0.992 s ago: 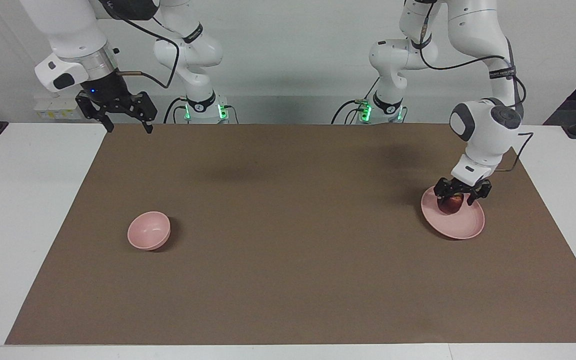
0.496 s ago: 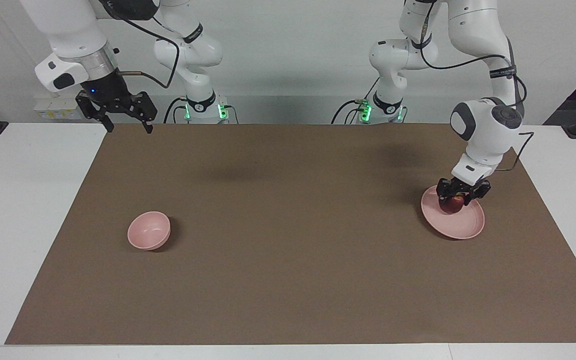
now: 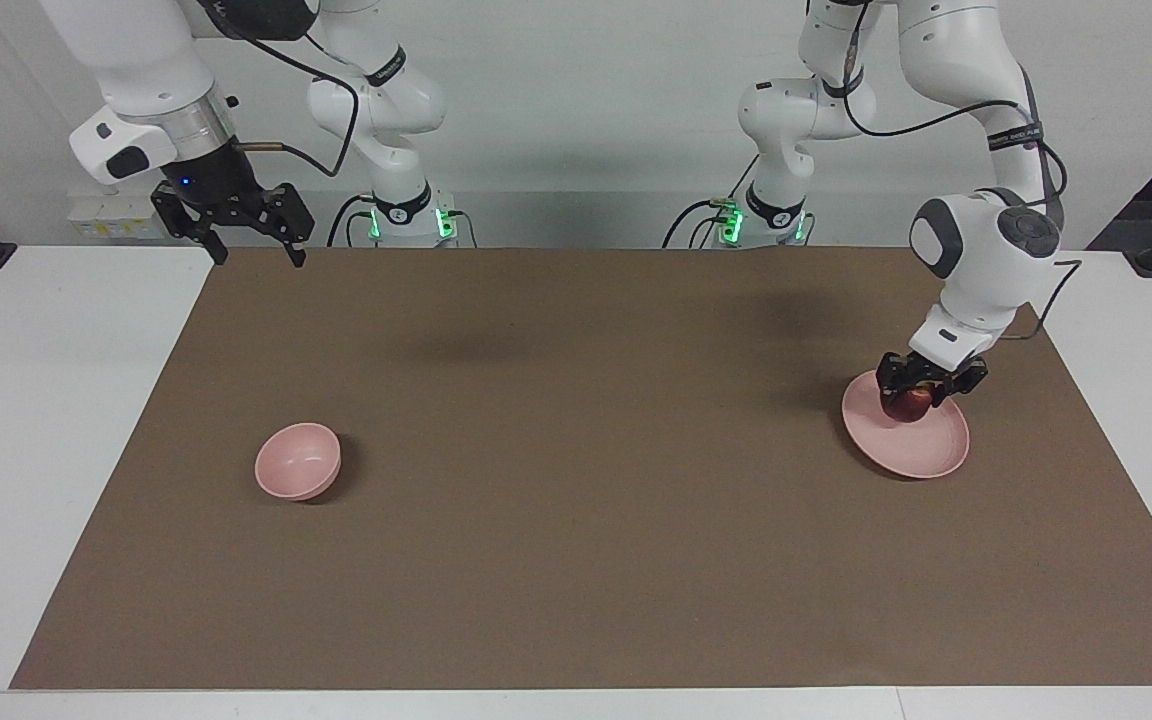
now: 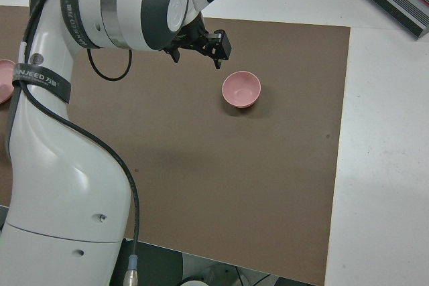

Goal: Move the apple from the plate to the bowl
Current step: 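Lift the apple with the left gripper and carry it toward the table center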

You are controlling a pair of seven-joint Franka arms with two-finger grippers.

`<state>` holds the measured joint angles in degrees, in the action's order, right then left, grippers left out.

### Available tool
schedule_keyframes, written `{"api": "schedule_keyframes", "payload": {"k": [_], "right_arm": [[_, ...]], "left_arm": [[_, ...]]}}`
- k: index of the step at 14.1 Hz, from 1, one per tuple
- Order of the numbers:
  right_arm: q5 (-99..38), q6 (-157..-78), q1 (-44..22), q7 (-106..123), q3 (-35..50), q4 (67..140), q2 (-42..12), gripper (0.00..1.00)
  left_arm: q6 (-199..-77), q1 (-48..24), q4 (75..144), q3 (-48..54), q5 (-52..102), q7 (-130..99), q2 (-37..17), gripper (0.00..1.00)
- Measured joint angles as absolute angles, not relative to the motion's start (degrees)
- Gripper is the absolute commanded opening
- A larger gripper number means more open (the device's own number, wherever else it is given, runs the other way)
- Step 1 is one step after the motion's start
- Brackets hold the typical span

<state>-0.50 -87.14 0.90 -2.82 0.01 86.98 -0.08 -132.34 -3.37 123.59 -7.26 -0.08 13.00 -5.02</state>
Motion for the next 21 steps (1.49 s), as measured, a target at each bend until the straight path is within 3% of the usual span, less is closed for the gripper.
{"api": "schedule_keyframes", "payload": {"k": [7, 21], "right_arm": [[-0.5, -87.14, 0.91, -2.82, -0.01, 86.98, -0.08, 1.0], [-0.5, -87.14, 0.66, -2.82, 0.18, 87.28, 0.07, 1.0]], "left_arm": [[-125.46, -3.5, 119.46, -1.35, 14.96, 12.54, -3.12, 0.0], [-128.31, -3.52, 119.26, 12.74, 62.6, 9.6, -2.84, 0.0]]}}
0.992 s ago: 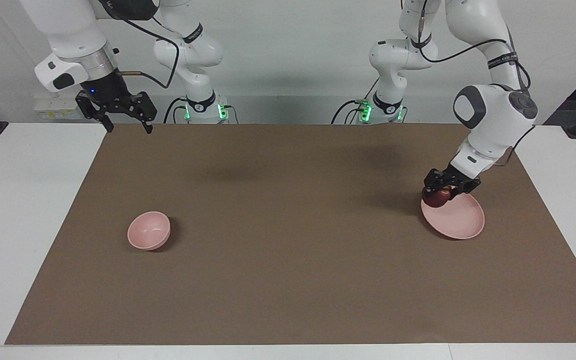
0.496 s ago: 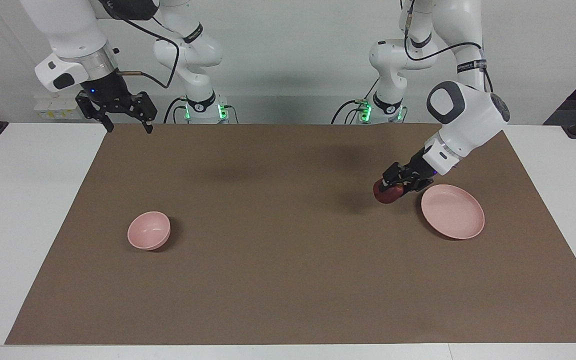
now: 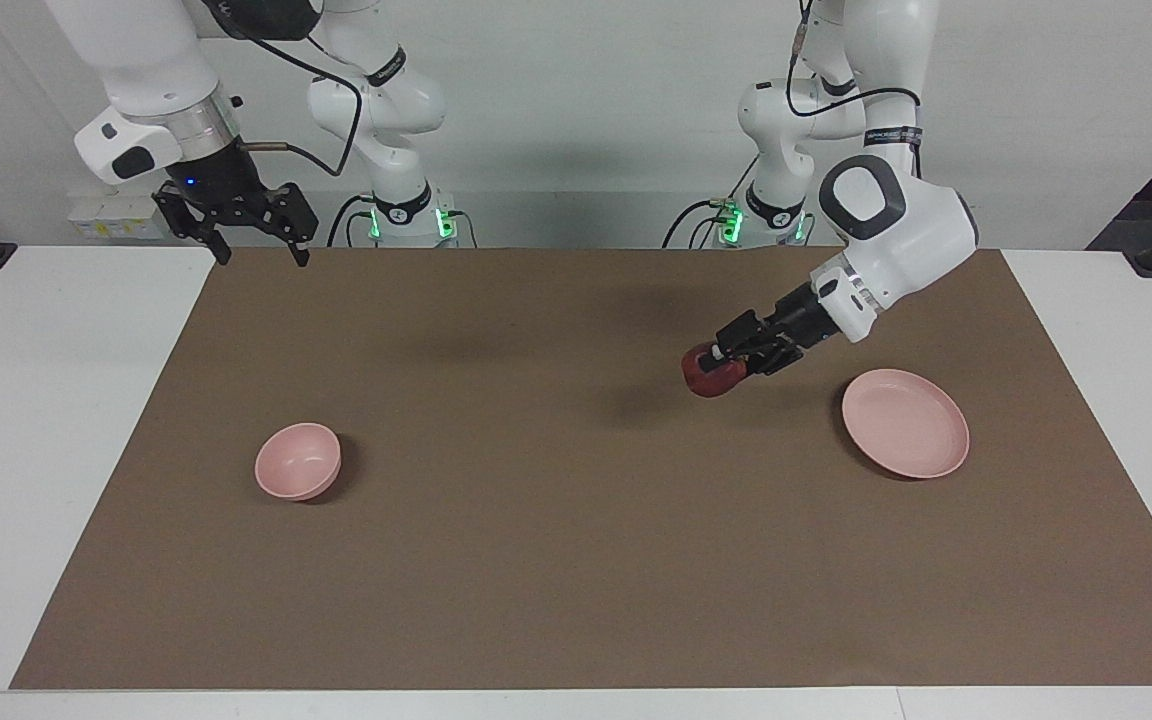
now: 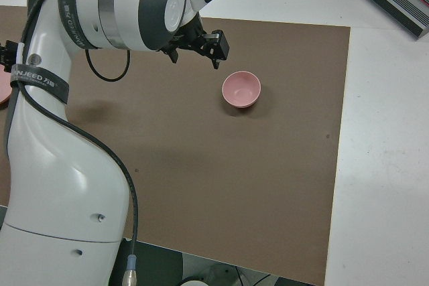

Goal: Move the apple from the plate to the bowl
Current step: 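Lift the apple with the left gripper and carry it toward the table center, then hold the apple with the left gripper while the right gripper reaches it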

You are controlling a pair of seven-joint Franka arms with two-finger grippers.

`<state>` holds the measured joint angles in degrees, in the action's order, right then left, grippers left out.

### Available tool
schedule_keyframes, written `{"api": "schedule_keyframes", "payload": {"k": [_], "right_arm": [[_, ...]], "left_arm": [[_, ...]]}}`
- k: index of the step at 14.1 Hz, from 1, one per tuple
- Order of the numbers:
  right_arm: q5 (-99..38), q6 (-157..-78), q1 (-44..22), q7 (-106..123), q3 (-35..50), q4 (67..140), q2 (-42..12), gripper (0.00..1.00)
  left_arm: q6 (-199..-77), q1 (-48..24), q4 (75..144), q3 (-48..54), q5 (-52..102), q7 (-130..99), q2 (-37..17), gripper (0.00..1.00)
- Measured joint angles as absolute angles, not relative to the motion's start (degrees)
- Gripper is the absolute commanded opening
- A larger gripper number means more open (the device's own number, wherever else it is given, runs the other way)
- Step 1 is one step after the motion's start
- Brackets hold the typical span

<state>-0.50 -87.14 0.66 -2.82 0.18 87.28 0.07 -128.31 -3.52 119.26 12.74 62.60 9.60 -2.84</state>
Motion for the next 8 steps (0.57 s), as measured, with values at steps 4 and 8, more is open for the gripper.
{"api": "schedule_keyframes", "payload": {"k": [4, 8], "right_arm": [[-0.5, -87.14, 0.53, -2.82, 0.18, 87.83, 0.3, 1.0], [-0.54, -88.46, -0.58, -2.82, 0.27, 90.25, 1.01, 1.0]], "left_arm": [[-133.5, -3.46, 119.26, 17.81, 75.74, 11.3, -2.21, 0.0], [-137.53, -3.47, 119.27, 22.38, 86.55, 16.2, -1.95, 0.0]]}}
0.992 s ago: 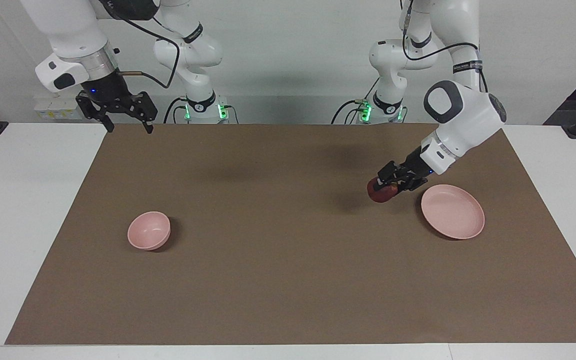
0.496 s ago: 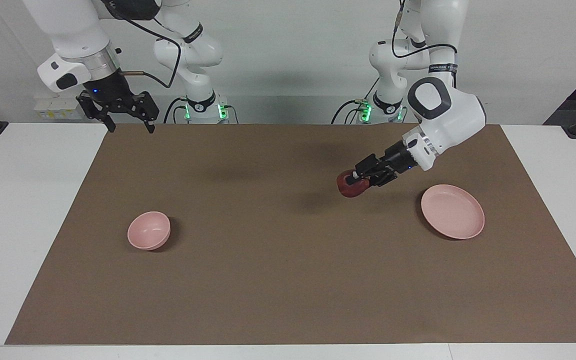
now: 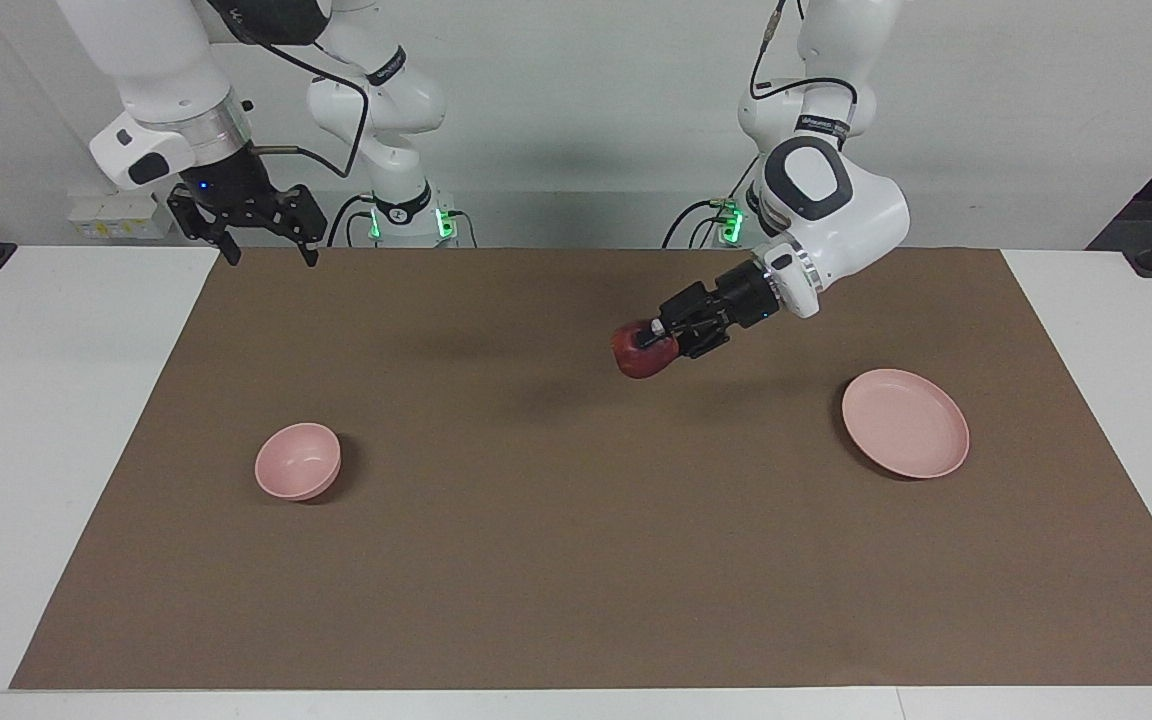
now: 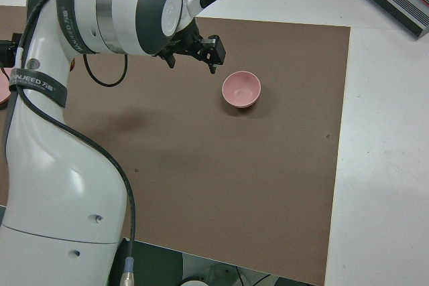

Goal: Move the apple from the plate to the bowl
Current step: 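Hold the apple with the left gripper while the right gripper reaches it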

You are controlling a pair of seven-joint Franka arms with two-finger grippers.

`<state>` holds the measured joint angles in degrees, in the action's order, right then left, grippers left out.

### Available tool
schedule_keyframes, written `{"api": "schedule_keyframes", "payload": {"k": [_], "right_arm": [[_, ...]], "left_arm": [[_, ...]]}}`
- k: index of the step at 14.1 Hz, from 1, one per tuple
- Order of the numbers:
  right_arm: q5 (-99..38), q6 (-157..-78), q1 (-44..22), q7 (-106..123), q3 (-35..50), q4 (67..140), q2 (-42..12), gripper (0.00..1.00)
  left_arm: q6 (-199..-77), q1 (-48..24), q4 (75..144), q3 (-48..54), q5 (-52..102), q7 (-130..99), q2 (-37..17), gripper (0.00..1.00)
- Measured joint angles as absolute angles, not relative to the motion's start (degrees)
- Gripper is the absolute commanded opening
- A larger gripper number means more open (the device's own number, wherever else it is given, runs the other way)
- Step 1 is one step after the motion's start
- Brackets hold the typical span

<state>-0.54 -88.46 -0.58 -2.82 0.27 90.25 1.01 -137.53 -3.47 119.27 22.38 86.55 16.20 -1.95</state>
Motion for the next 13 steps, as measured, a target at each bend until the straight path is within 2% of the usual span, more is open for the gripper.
{"api": "schedule_keyframes", "payload": {"k": [5, 13], "right_arm": [[-9.95, -91.32, -2.82, -16.59, 0.39, 95.3, -0.04, 1.0], [-33.83, -97.3, -5.25, -43.96, 0.43, 99.29, -8.58, 1.0]], "left_arm": [[-140.1, -3.46, 119.27, 25.34, 88.17, 16.95, -1.87, 0.0], [-140.31, -3.46, 119.26, 25.77, 88.19, 16.98, -1.57, 0.0]]}}
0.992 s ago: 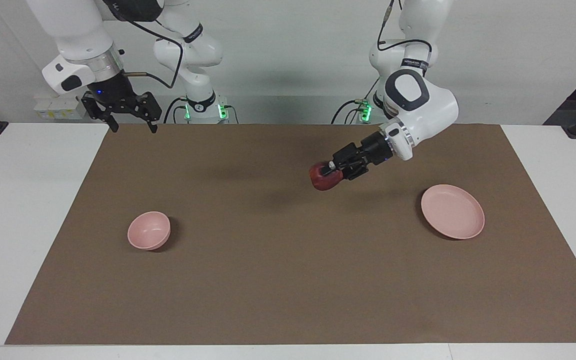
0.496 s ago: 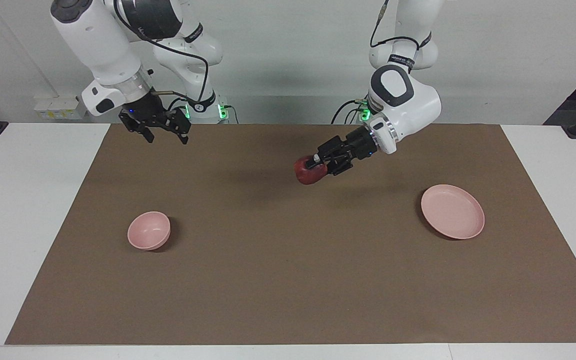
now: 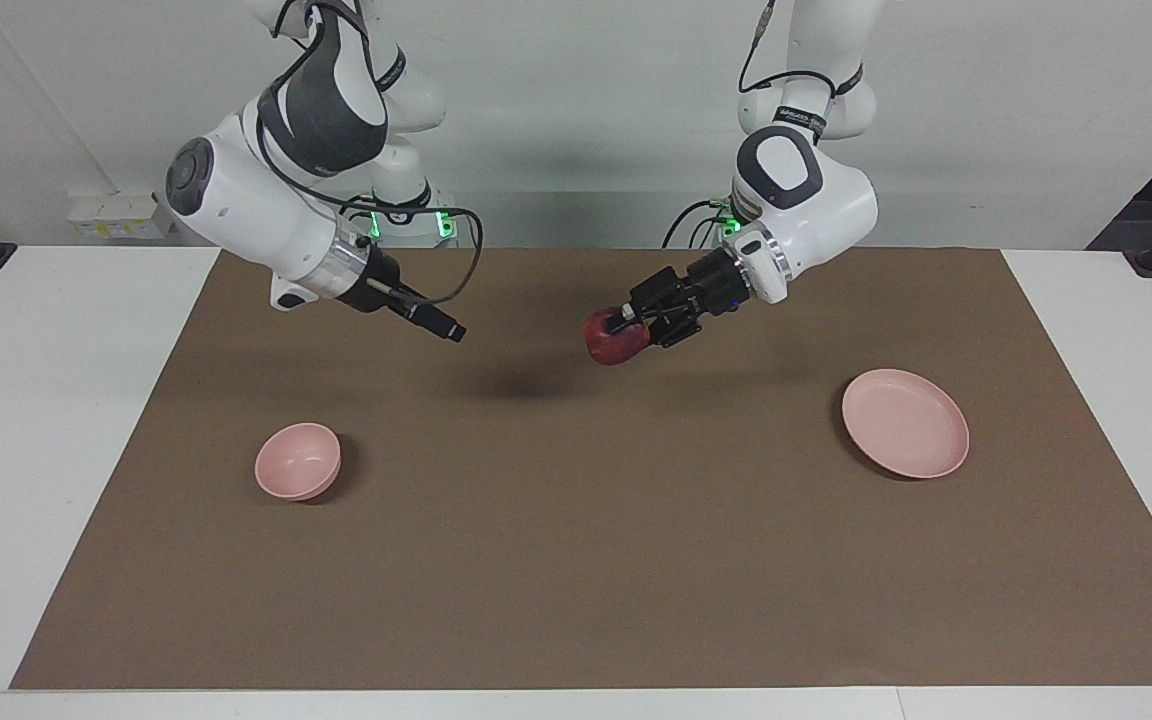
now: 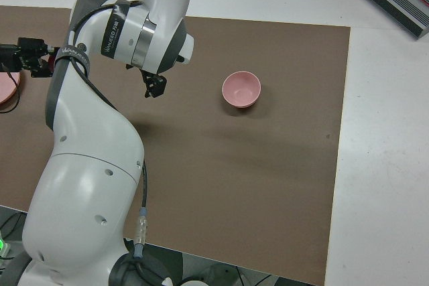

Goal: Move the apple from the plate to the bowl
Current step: 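Hold the apple with the left gripper while the right gripper reaches it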

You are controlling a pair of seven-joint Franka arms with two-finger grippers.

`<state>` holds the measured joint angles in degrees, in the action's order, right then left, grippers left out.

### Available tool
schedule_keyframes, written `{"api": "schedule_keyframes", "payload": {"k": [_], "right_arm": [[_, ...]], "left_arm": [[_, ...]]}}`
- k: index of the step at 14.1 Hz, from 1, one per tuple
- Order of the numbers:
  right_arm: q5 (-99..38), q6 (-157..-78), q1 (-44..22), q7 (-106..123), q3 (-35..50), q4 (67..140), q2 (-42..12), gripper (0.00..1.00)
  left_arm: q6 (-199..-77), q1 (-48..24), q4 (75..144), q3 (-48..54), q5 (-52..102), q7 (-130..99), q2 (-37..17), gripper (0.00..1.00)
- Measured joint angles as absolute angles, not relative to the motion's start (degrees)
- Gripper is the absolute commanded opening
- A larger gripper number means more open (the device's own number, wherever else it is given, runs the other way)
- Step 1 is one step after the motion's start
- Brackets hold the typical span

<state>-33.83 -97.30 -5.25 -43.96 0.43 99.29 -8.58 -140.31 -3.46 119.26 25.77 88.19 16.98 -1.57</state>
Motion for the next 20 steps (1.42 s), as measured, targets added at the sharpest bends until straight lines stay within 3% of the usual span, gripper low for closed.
{"api": "schedule_keyframes", "payload": {"k": [4, 10, 20], "right_arm": [[-45.52, -100.51, -7.41, -54.49, 0.43, 100.27, -11.59, 1.0], [-61.23, -110.12, -12.26, -60.64, 0.45, 106.79, -12.06, 1.0], [-71.78, -114.46, -16.41, -62.74, 0.44, 108.53, -11.74, 1.0]], "left_arm": [[-140.31, -3.46, 119.26, 25.77, 88.23, 16.99, -1.41, 0.0], [-140.34, -3.46, 119.26, 25.77, 88.31, 16.99, -1.15, 0.0], [-140.94, -3.45, 119.26, 26.32, 88.45, 16.99, -0.52, 0.0]]}}
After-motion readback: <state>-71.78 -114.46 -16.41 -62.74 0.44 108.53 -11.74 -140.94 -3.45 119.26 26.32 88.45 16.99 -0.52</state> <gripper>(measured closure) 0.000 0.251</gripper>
